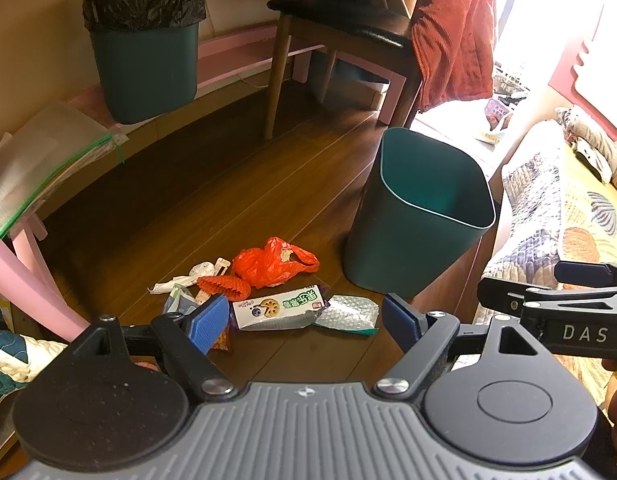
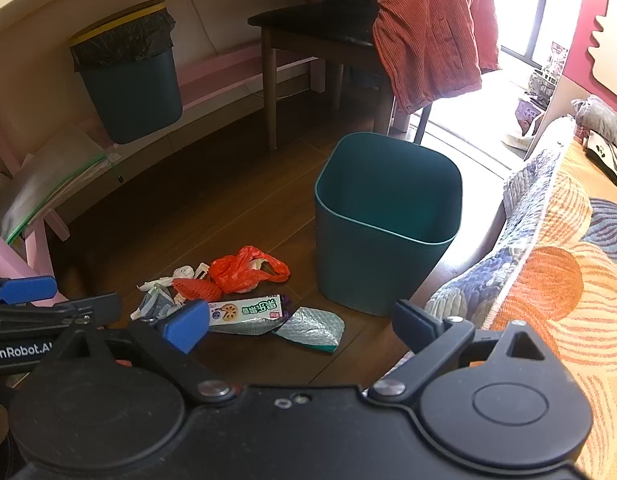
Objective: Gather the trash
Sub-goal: 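Approach the trash pile with both tools open, then grasp the white snack wrapper with the left tool while the right tool grips the teal wastebasket rim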
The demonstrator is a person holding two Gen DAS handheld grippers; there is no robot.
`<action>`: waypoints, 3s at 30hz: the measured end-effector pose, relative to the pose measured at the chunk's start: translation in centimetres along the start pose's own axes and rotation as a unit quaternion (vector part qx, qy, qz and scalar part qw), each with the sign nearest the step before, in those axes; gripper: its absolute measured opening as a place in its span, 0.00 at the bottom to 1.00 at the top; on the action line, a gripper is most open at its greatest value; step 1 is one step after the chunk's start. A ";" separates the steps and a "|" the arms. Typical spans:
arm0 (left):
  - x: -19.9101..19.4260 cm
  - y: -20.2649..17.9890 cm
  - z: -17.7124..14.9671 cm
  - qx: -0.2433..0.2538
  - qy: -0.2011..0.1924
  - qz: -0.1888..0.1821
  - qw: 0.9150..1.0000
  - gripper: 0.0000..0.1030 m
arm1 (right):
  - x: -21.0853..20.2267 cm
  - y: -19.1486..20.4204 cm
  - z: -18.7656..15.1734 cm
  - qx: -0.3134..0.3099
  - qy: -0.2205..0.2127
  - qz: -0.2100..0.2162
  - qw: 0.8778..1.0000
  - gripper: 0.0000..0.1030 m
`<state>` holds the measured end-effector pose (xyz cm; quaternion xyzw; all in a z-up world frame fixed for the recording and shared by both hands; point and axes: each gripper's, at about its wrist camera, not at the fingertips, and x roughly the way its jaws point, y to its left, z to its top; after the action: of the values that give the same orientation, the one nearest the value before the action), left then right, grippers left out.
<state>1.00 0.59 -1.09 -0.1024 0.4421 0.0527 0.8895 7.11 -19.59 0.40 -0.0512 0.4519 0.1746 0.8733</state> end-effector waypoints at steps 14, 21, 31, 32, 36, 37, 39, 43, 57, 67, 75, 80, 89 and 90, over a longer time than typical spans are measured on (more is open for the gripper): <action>0.7 0.3 0.1 -0.013 0.017 -0.008 1.000 0.81 | 0.5 0.1 0.2 -0.005 0.010 0.000 1.000 0.95; 1.1 0.2 0.1 -0.012 0.022 -0.003 1.000 0.81 | 0.6 0.0 0.2 -0.005 0.015 0.002 1.000 0.95; 1.9 0.2 0.1 -0.009 0.040 0.010 0.999 0.81 | 0.9 -0.2 0.3 0.000 0.026 0.015 1.000 0.92; 2.0 0.2 0.1 -0.010 0.042 0.014 0.999 0.81 | 1.0 -0.2 0.4 0.001 0.029 0.017 0.999 0.92; 2.4 0.2 0.0 -0.008 0.053 0.024 0.998 0.81 | 1.3 -0.5 0.5 0.008 0.039 0.029 0.999 0.90; 2.5 0.2 -0.1 -0.008 0.056 0.023 0.998 0.81 | 1.4 -0.6 0.5 0.010 0.042 0.034 0.999 0.90; 2.7 0.1 -0.1 -0.008 0.061 0.018 0.998 0.81 | 1.5 -0.7 0.6 0.012 0.048 0.038 0.998 0.90; 3.0 -0.2 0.0 -0.001 0.068 0.010 0.998 0.81 | 1.8 -0.8 0.9 0.013 0.057 0.052 0.997 0.90; 7.2 0.8 2.7 -0.017 0.094 0.039 0.995 0.81 | 5.5 -8.0 6.0 0.053 0.014 0.016 0.998 0.90; 13.4 -0.4 5.3 0.031 0.119 0.032 0.992 0.81 | 11.9 -15.7 10.6 0.099 0.015 -0.036 0.994 0.82; 18.0 -0.5 6.0 0.073 0.143 0.039 0.986 0.81 | 18.7 -18.3 12.3 0.102 0.068 -0.034 0.992 0.70; 20.7 -0.4 5.6 0.087 0.164 0.047 0.981 0.81 | 22.1 -18.9 12.9 0.085 0.093 -0.033 0.991 0.68; 25.1 -0.4 4.6 0.120 0.184 0.042 0.975 0.81 | 25.8 -19.0 13.1 0.046 0.127 -0.022 0.991 0.55; 25.8 -0.4 4.4 0.124 0.186 0.045 0.974 0.81 | 26.2 -19.1 13.1 0.042 0.132 -0.022 0.990 0.55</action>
<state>20.05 1.33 -18.97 0.0209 0.6073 0.0170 0.7940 37.85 -27.41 -14.36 -0.0468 0.5691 0.1284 0.8109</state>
